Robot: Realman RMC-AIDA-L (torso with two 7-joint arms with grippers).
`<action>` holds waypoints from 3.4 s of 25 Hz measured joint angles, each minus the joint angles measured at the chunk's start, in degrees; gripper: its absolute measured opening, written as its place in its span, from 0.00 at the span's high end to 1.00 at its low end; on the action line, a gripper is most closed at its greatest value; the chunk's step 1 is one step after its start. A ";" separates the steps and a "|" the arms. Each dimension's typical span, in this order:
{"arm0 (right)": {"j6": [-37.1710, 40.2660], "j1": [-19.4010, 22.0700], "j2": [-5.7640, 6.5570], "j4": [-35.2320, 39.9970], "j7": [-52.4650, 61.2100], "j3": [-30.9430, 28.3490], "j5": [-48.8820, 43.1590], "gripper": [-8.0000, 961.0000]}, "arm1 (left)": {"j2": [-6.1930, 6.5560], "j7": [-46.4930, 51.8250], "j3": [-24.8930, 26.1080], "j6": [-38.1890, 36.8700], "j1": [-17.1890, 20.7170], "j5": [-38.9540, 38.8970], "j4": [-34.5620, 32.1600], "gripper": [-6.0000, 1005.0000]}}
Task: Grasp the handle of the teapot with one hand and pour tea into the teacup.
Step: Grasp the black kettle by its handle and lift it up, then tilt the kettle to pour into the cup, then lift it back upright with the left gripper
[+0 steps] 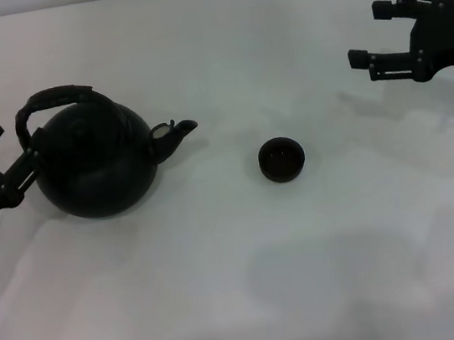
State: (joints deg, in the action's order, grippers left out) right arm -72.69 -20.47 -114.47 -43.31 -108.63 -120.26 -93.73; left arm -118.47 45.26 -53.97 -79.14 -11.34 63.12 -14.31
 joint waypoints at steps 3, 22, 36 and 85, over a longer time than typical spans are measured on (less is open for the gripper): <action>0.03 0.07 -0.05 0.42 -0.08 -0.17 0.05 0.10 | 0.00 0.08 0.00 0.05 -0.15 0.38 -0.43 0.16; 0.40 0.16 -0.04 0.86 -0.53 -0.23 0.22 0.10 | -0.51 5.25 0.00 2.40 -1.10 2.97 -1.60 0.48; 3.21 -0.10 -0.04 0.87 -1.37 -0.21 0.22 0.10 | -0.73 5.75 0.01 2.82 -1.48 2.43 -1.43 0.56; 5.63 -0.09 -0.13 3.08 -8.30 -0.66 8.64 0.10 | -0.45 59.11 -21.01 29.57 -8.26 37.26 -46.50 0.82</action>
State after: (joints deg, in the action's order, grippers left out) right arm -67.05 -20.56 -114.61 -40.23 -116.93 -120.92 -85.09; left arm -118.92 104.37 -74.97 -49.57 -19.60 100.38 -60.80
